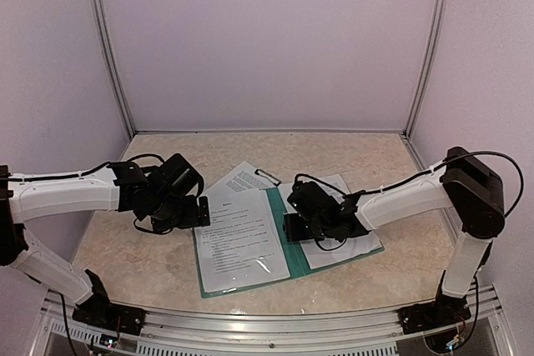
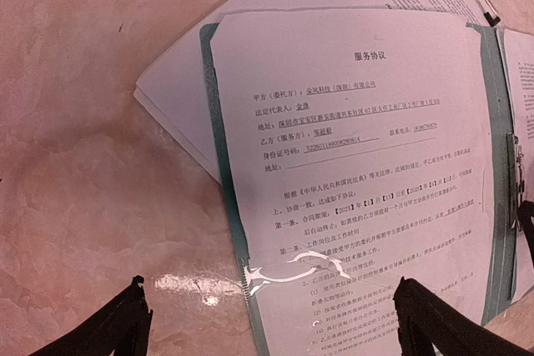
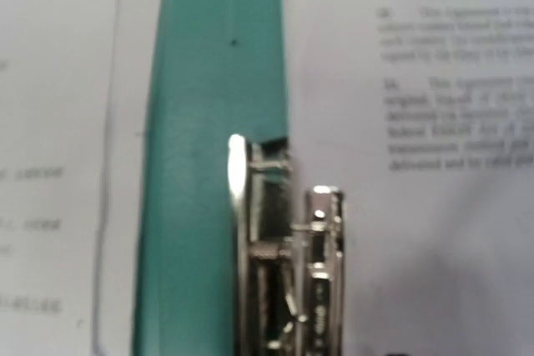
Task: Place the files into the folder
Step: Move the folder with files to the center of the board, then pick up the folder with files at the center of the board.
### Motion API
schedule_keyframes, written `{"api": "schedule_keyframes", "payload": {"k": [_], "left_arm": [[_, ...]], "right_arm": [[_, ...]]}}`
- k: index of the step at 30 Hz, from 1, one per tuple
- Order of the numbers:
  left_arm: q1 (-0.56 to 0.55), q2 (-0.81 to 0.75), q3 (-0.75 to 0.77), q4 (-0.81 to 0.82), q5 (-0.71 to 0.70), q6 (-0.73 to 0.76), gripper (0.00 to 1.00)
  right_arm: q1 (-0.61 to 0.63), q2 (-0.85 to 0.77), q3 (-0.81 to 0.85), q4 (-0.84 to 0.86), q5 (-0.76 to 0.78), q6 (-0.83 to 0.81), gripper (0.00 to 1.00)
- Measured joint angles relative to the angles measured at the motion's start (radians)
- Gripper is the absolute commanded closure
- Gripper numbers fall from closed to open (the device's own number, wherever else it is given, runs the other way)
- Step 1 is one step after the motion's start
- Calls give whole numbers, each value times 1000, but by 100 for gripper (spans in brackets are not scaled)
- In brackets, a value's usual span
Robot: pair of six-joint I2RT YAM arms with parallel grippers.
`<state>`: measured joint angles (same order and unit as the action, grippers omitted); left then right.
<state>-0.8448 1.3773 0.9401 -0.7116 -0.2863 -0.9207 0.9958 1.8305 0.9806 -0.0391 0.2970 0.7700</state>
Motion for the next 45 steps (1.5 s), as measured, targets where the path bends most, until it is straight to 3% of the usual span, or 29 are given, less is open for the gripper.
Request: {"api": "schedule_keyframes", "payload": {"k": [8, 19, 32, 37, 45], "left_arm": [[110, 13, -76, 115, 156, -3, 5], [212, 89, -94, 239, 323, 7, 11], [216, 146, -129, 303, 385, 6, 13], [208, 171, -145, 321, 385, 1, 13], [202, 174, -159, 373, 384, -22, 14]], "right_arm": [[-37, -232, -60, -36, 14, -42, 18], [-295, -397, -269, -53, -54, -49, 20], [-508, -649, -490, -124, -178, -8, 24], [-613, -616, -501, -129, -255, -51, 24], [-673, -393, -385, -82, -380, -174, 27]]}}
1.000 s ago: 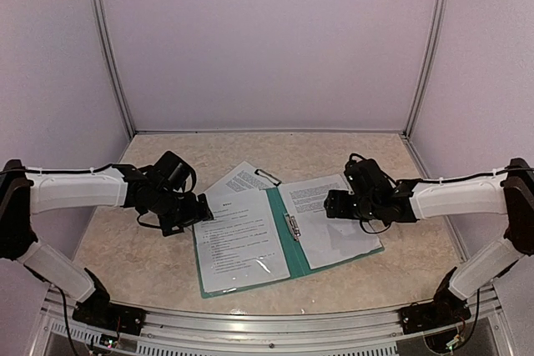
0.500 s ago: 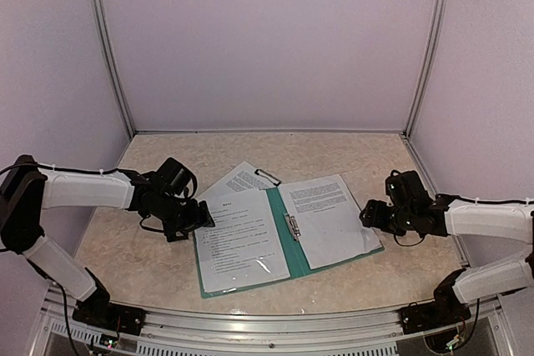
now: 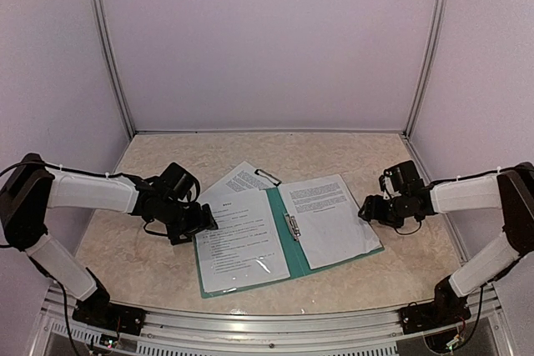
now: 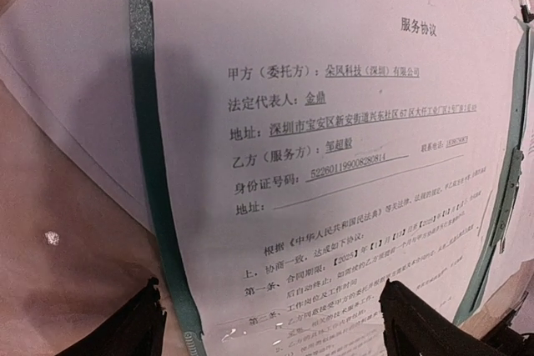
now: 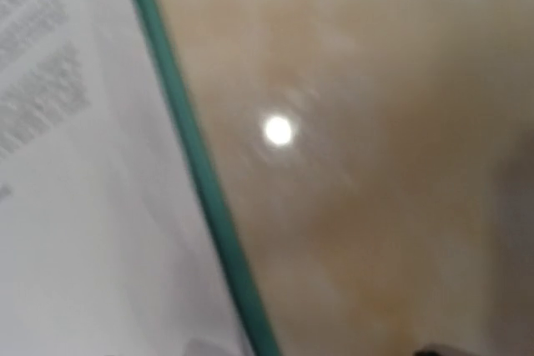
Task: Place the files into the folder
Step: Pick up the folder with files at the center of the board.
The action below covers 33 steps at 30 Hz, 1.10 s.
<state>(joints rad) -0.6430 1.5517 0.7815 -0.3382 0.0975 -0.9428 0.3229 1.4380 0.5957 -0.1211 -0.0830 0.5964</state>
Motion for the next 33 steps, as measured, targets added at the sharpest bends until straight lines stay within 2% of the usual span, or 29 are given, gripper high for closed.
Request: {"api": "schedule_keyframes", "payload": {"k": [11, 18, 24, 27, 33], "left_arm": [[-12, 10, -18, 83, -21, -48, 15], [-12, 9, -34, 130, -31, -76, 15], [-12, 34, -31, 198, -26, -87, 16], [-12, 38, -31, 209, -26, -90, 16], [-12, 37, -27, 200, -31, -86, 15]], "right_arm": [[-16, 159, 82, 154, -174, -101, 37], [-34, 169, 49, 245, -282, -53, 44], [-32, 127, 19, 230, -349, 18, 47], [-32, 92, 25, 195, -343, 24, 46], [-31, 14, 104, 27, -211, -35, 32]]}}
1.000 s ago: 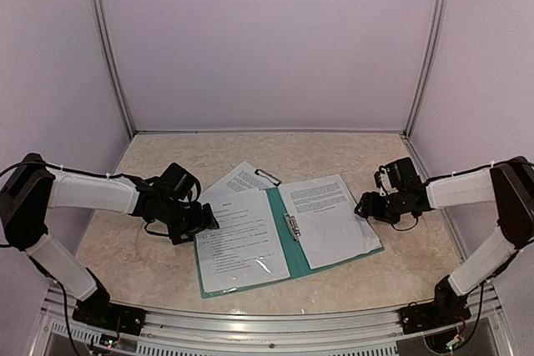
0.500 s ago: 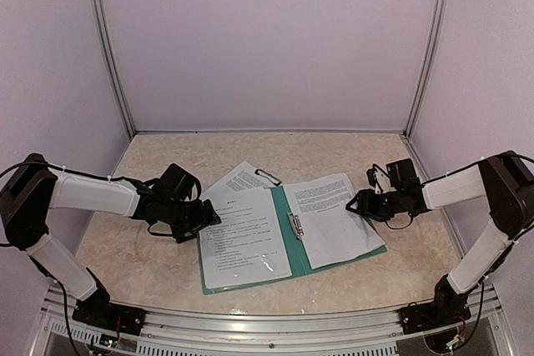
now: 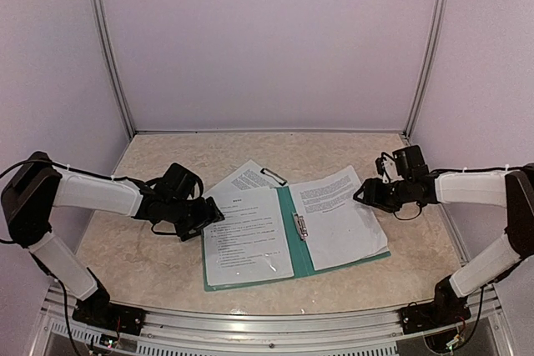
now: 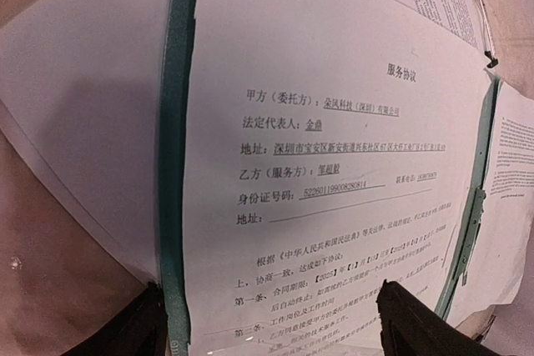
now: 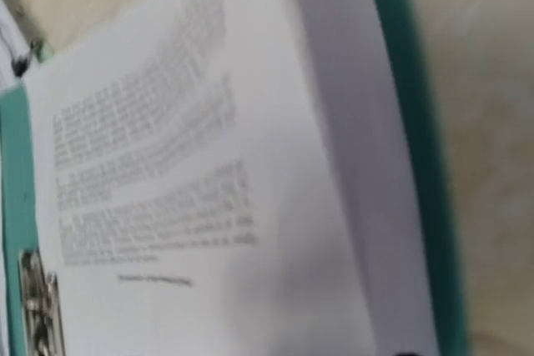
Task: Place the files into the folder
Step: Pick up the folder with files at the center of the board.
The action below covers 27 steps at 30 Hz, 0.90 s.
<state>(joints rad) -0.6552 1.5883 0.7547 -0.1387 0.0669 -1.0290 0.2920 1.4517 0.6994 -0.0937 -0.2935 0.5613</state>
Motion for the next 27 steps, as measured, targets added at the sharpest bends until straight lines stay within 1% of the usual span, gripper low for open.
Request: {"api": "schedule_keyframes", "payload": {"k": [4, 8, 11, 13, 16, 19, 21, 23, 25, 27], "left_arm": [[-1, -5, 7, -31, -17, 12, 14], [-1, -27, 8, -98, -47, 28, 12], [-1, -43, 7, -143, -63, 38, 11], [1, -52, 7, -174, -71, 43, 11], [4, -63, 5, -208, -76, 52, 10], [6, -70, 5, -225, -76, 66, 10], [7, -71, 5, -233, -76, 73, 10], [8, -71, 5, -243, -76, 81, 10], [8, -71, 5, -248, -75, 89, 10], [9, -71, 6, -252, -75, 94, 10]], "right_arm": [[0, -74, 20, -83, 82, -30, 28], [0, -161, -57, -101, 88, -11, 26], [10, -276, -190, -103, 84, 52, 23], [40, -381, -285, -116, 85, 116, 23], [98, -515, -356, -147, 100, 211, 23], [137, -609, -368, -179, 131, 280, 23], [146, -628, -368, -201, 153, 298, 23], [146, -611, -366, -228, 180, 298, 22], [146, -555, -346, -260, 201, 284, 21], [145, -464, -303, -278, 219, 252, 21]]}}
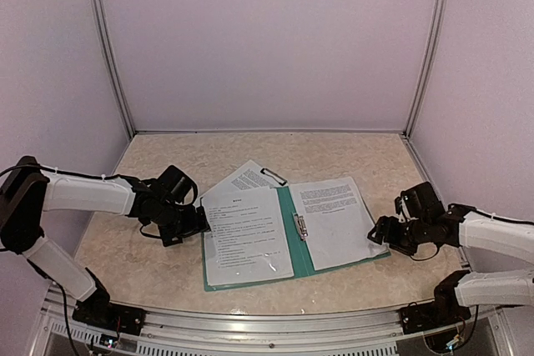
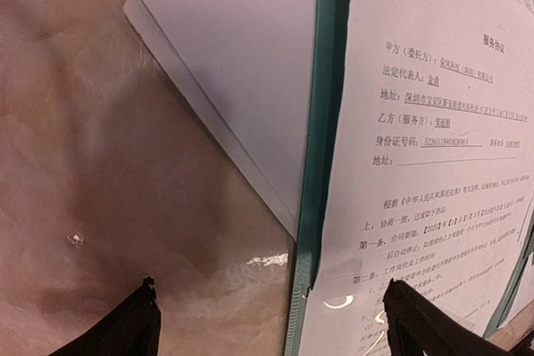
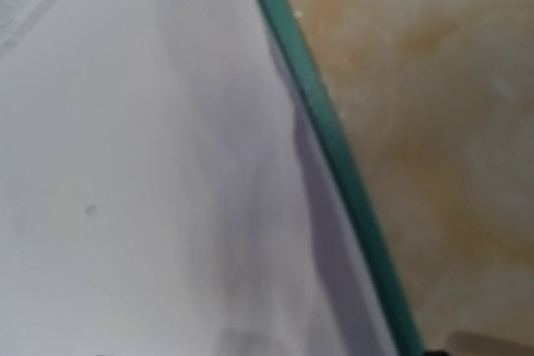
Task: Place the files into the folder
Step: Pick up the folder with files at the center of the board.
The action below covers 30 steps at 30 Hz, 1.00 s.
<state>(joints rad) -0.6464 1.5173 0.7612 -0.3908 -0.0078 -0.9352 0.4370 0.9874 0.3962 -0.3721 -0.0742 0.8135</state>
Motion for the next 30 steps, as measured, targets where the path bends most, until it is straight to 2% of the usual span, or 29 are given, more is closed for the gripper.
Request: {"api": "schedule_keyframes", "payload": {"k": [9, 17, 30], "left_arm": [[17, 1, 2, -7, 3, 9, 10], [47, 4, 2, 7, 46, -6, 10], [56, 105, 17, 266, 175, -88, 20]], "right_arm": [[-93, 300, 216, 16, 4, -206, 22], [-137, 551, 358, 77, -55, -356, 24], [-144, 613, 364, 208, -148, -393, 31]]}}
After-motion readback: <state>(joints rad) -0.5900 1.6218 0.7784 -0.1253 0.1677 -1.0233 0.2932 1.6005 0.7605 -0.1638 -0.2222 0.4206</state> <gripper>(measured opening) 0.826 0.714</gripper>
